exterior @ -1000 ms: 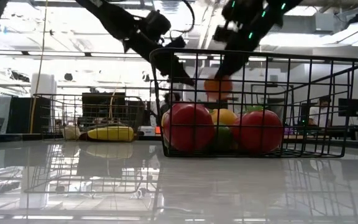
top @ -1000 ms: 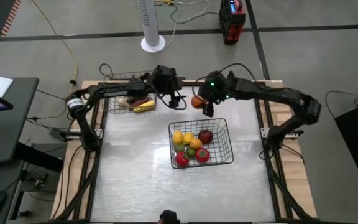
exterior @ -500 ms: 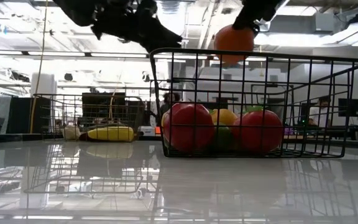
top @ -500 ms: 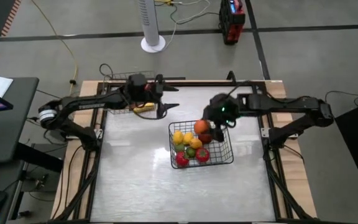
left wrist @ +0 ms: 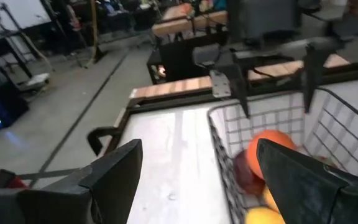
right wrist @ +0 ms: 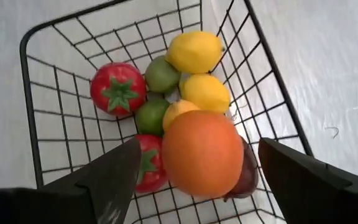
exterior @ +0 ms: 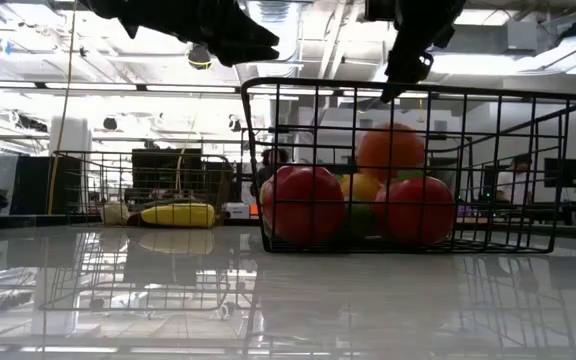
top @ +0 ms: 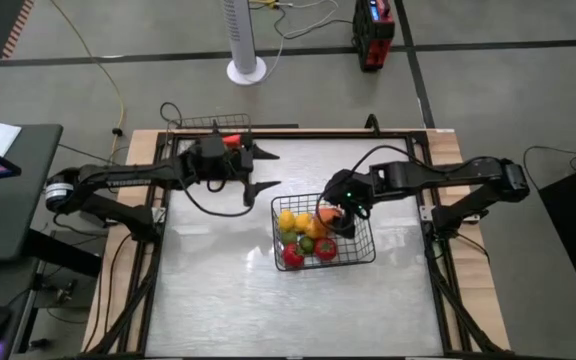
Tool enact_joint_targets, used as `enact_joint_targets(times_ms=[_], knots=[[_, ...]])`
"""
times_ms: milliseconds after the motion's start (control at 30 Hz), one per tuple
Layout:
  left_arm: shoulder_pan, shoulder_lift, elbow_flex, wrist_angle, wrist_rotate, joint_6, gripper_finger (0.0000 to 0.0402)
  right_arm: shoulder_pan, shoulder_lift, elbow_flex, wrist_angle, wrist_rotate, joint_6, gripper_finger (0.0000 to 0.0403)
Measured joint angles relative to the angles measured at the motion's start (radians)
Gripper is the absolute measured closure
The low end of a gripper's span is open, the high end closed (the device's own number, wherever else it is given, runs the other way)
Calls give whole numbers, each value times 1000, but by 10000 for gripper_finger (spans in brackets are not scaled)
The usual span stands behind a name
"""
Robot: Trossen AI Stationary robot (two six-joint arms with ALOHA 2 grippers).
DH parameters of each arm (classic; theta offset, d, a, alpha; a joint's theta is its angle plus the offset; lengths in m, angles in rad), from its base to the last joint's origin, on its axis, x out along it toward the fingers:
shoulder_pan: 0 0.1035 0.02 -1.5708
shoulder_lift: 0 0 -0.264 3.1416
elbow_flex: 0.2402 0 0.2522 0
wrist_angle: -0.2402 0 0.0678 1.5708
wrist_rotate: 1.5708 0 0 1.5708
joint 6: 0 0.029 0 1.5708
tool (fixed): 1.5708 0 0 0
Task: Sort produce into baskets
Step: Return to Home Position
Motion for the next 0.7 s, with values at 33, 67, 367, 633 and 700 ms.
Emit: enact_joint_targets(times_ms=[33,67,367,633,700], knots=[[-8,0,0,-9,0,-1,97,4,-1,0,-5,0,1,51],[-14,0,0,-12,0,-2,97,9,-1,0,-7,0,1,52],[-112,-51,-9,-66,-56,-12,97,134,-128,-117,-49,233,83,68],[-176,-176,-238,173,-237,-35,97,222,-388,-426,283,338,157,75],[-185,-204,-296,196,-261,-52,97,232,-438,-469,318,374,152,75]])
